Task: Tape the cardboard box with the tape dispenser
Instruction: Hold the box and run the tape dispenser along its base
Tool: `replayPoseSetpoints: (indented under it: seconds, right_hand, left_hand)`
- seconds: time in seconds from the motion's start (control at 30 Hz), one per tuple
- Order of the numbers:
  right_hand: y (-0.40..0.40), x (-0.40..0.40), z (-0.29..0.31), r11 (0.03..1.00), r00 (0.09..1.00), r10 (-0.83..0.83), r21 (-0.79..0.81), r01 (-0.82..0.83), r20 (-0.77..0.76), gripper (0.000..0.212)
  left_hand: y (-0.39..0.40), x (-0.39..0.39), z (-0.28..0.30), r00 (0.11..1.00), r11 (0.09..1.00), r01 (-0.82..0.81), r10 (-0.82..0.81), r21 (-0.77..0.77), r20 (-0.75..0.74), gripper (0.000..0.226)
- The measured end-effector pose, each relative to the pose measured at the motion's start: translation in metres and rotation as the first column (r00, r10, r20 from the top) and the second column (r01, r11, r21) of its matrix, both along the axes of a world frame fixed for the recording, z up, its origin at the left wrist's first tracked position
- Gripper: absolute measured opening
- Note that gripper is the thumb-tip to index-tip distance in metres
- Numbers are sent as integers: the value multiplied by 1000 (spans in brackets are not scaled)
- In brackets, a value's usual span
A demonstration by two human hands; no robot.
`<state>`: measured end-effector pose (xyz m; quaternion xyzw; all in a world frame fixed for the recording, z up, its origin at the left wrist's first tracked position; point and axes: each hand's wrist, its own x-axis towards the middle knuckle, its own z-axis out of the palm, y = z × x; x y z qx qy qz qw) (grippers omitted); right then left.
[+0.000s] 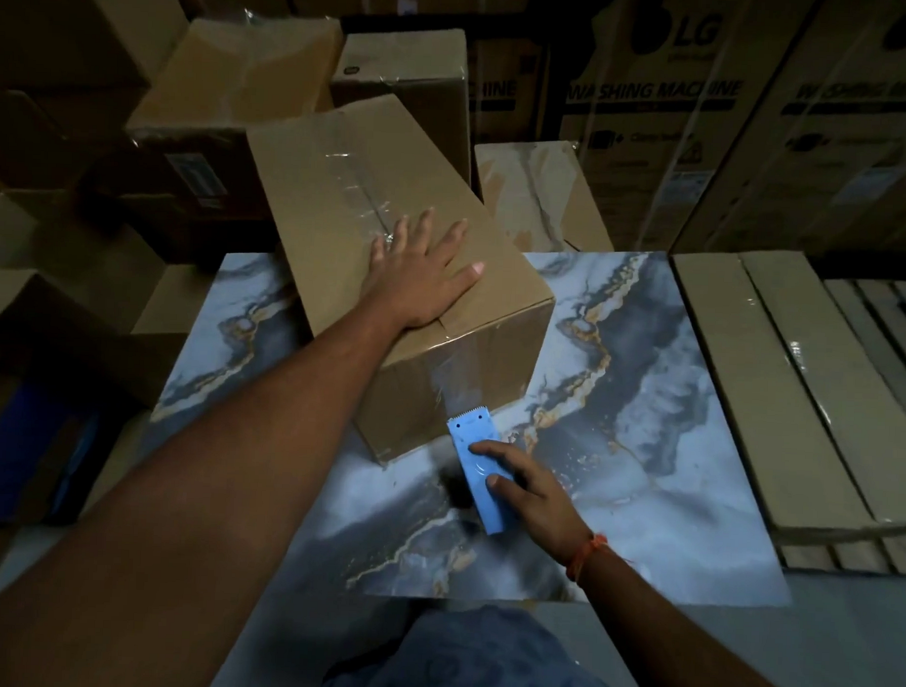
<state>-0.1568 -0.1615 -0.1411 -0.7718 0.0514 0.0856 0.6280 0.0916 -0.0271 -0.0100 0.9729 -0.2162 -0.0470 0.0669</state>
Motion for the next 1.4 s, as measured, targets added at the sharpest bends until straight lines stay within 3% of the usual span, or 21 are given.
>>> replayPoseSetpoints:
  seconds: [0.23,0.5,0.8,1.4]
  right_hand:
    - [5,-8,3,991,993,-114,73,112,24,27]
    - [8,-9,13,986,992,-128,106,129,-17,25]
    - [8,5,26,956,975,-138,235,177,-173,25]
    - [13,16,47,946,944,-163,225,231,-286,23]
  left_hand:
    - [0,1,-1,1000,1000,-3,3,-10,1,75]
    - [1,0,-1,1000,1000,-4,4,-16,5,76]
    - [1,-1,0,1000,1000,-6,6,-7,14,75]
    - [1,-1,-1,1000,1000,-3,4,-26,15,75]
